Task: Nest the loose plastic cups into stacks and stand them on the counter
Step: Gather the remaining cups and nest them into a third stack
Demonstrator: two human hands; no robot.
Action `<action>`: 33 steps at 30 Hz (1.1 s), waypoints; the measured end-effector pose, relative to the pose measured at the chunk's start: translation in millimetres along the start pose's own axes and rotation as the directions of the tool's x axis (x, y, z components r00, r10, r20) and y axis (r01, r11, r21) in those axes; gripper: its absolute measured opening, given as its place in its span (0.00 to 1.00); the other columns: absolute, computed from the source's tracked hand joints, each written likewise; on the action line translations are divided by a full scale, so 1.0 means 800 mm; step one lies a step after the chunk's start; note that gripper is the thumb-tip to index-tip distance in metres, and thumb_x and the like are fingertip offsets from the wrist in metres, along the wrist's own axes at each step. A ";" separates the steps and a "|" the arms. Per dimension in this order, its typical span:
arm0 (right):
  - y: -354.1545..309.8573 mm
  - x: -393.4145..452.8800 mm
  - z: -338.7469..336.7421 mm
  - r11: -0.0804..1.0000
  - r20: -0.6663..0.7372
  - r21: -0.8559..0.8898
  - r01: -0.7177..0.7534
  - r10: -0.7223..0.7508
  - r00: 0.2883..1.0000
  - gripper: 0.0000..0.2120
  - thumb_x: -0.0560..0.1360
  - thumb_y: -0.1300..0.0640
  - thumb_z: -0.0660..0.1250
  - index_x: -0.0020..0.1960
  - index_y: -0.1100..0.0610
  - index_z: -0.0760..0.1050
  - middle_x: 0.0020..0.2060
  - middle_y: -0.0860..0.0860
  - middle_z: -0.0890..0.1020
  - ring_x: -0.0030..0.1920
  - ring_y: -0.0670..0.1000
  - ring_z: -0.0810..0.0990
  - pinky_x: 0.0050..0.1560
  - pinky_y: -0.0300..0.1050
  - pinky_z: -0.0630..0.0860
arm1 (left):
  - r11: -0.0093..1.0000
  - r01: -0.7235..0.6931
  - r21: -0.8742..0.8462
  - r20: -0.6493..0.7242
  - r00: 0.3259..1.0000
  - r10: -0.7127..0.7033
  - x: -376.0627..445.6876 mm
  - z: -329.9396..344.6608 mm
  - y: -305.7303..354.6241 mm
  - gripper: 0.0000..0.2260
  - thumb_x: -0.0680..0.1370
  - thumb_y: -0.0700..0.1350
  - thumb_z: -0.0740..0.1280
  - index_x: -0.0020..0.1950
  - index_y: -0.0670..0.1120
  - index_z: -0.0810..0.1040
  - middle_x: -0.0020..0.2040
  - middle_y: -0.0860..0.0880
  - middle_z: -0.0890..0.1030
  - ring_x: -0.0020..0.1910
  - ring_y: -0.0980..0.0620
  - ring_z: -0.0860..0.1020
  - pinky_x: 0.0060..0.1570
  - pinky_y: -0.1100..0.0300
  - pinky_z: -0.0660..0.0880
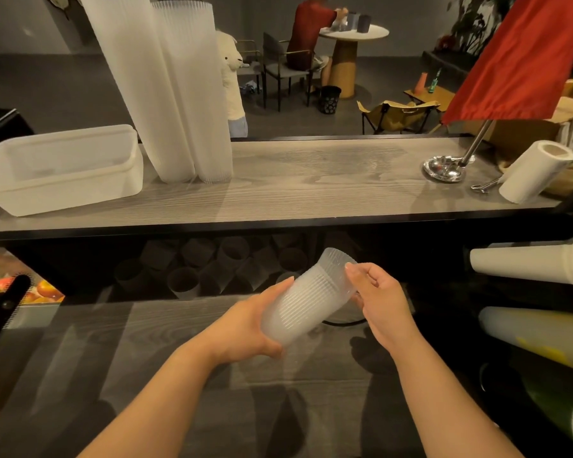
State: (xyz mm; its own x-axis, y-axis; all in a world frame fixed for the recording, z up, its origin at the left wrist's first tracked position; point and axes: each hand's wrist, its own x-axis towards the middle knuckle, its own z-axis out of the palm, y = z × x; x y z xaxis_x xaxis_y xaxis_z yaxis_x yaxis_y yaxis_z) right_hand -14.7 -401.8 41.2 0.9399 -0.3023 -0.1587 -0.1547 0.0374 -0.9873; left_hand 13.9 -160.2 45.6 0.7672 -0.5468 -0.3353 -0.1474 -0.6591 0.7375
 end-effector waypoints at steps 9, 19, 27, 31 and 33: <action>0.006 0.002 0.009 0.980 -0.022 -0.119 0.160 -0.163 0.986 0.05 0.78 0.48 0.66 0.52 0.41 0.78 0.48 0.36 0.82 0.52 0.37 0.79 0.52 0.38 0.77 | 1.000 0.002 0.014 -0.020 1.000 -0.002 0.005 0.001 -0.003 0.50 0.66 0.48 0.78 0.67 0.83 0.46 0.65 0.59 0.69 0.61 0.55 0.72 0.62 0.55 0.74; 0.012 0.008 0.014 0.984 -0.103 -0.084 0.158 -0.167 0.981 0.04 0.77 0.49 0.68 0.49 0.40 0.80 0.47 0.38 0.83 0.53 0.42 0.80 0.55 0.48 0.80 | 0.999 0.031 -0.016 0.002 1.000 -0.031 0.007 0.003 -0.004 0.51 0.67 0.47 0.78 0.76 0.74 0.49 0.65 0.59 0.69 0.60 0.54 0.72 0.59 0.56 0.74; 0.014 0.007 0.021 0.981 -0.053 -0.136 0.136 -0.144 0.988 0.03 0.77 0.48 0.67 0.49 0.40 0.78 0.44 0.35 0.82 0.51 0.36 0.79 0.52 0.39 0.78 | 0.998 0.046 -0.051 -0.018 0.999 -0.047 0.010 0.004 -0.004 0.52 0.66 0.49 0.79 0.76 0.74 0.47 0.64 0.58 0.70 0.59 0.53 0.74 0.60 0.54 0.77; 0.013 0.001 0.026 0.968 0.082 -0.213 0.135 -0.120 0.989 0.08 0.81 0.48 0.59 0.53 0.36 0.75 0.47 0.30 0.81 0.54 0.31 0.76 0.51 0.25 0.73 | 0.997 0.048 -0.058 -0.036 0.998 -0.050 0.011 0.003 -0.005 0.52 0.67 0.49 0.79 0.77 0.72 0.48 0.63 0.59 0.70 0.58 0.55 0.73 0.59 0.56 0.76; 0.015 -0.002 0.027 0.960 0.172 -0.260 0.102 -0.058 0.983 0.08 0.81 0.45 0.57 0.54 0.37 0.75 0.47 0.29 0.80 0.53 0.30 0.76 0.48 0.23 0.71 | 0.997 0.060 -0.041 -0.048 0.997 -0.062 0.011 0.002 -0.009 0.52 0.67 0.49 0.79 0.77 0.72 0.48 0.62 0.59 0.70 0.57 0.55 0.74 0.58 0.56 0.77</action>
State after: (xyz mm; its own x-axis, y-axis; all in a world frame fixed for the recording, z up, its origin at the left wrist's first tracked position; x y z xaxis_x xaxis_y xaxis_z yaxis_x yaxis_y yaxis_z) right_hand -11.4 -380.1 29.2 0.9856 -0.1356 -0.1012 -0.1320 -0.2422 -0.9612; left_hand 20.8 -160.6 36.4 0.8042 -0.4793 -0.3515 -0.0754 -0.6689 0.7395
